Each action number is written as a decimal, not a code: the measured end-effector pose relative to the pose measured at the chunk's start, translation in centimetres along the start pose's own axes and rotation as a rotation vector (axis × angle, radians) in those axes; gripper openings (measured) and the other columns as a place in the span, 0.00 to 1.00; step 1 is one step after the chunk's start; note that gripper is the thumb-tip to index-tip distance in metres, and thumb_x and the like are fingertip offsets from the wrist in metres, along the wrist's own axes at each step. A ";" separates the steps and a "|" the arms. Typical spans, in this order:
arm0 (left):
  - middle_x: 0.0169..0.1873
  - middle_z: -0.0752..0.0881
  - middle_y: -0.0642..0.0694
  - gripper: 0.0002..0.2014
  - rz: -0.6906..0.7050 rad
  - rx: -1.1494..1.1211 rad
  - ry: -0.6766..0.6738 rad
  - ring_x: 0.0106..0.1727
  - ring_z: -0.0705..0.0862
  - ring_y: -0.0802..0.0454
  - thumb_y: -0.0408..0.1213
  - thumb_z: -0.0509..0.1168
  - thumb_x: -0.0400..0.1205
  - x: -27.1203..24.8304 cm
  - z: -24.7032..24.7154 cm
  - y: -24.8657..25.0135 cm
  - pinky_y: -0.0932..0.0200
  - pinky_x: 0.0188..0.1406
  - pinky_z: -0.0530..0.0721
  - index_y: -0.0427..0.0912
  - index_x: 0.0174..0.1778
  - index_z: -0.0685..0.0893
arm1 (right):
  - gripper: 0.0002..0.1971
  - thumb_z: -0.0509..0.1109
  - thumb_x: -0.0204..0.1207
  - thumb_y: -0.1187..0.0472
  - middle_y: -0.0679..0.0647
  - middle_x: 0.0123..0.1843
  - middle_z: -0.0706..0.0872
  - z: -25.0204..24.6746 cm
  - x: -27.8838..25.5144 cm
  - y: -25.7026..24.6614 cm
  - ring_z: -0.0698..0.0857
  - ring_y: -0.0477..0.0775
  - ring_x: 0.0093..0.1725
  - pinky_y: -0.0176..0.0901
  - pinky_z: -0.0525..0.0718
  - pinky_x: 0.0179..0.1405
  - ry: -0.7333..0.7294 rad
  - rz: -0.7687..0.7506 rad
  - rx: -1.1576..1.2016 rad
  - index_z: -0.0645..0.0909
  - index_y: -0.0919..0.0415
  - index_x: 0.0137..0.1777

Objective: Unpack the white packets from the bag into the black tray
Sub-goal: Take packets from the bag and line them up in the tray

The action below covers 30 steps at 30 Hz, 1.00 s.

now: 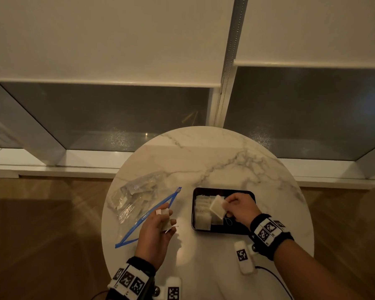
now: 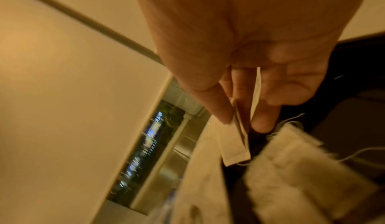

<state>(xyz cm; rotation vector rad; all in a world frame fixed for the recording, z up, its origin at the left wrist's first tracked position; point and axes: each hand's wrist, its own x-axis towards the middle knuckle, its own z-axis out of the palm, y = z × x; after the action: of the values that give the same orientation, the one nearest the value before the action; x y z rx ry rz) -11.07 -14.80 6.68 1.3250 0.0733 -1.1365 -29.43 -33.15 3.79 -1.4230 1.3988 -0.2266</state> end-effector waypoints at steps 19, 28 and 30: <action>0.62 0.85 0.32 0.16 -0.123 -0.111 -0.042 0.54 0.85 0.34 0.32 0.56 0.88 -1.9 0.1 0.0 0.40 0.57 0.85 0.31 0.64 0.85 | 0.05 0.76 0.71 0.65 0.52 0.37 0.88 2.4 5.1 6.0 0.88 0.54 0.41 0.42 0.89 0.35 -0.122 0.085 -0.355 0.87 0.53 0.38; 0.58 0.87 0.41 0.13 -0.005 0.217 -0.014 0.56 0.88 0.42 0.35 0.69 0.83 -1.8 0.1 -0.3 0.51 0.43 0.91 0.43 0.65 0.84 | 0.08 0.75 0.67 0.66 0.51 0.43 0.87 3.0 6.2 6.6 0.87 0.52 0.44 0.45 0.91 0.42 -0.077 0.073 -0.368 0.86 0.51 0.39; 0.57 0.88 0.42 0.16 0.022 0.261 0.014 0.55 0.89 0.43 0.35 0.73 0.80 -1.8 0.0 -0.5 0.53 0.41 0.90 0.44 0.64 0.85 | 0.07 0.75 0.67 0.65 0.49 0.42 0.87 3.0 6.1 6.5 0.87 0.51 0.44 0.43 0.90 0.41 -0.079 0.070 -0.368 0.85 0.51 0.39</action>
<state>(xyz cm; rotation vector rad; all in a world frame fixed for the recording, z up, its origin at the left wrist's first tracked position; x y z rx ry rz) -12.32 -13.66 7.43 1.5606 -0.0820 -1.1464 -29.28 -34.76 -5.48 -1.6570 1.4731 0.1393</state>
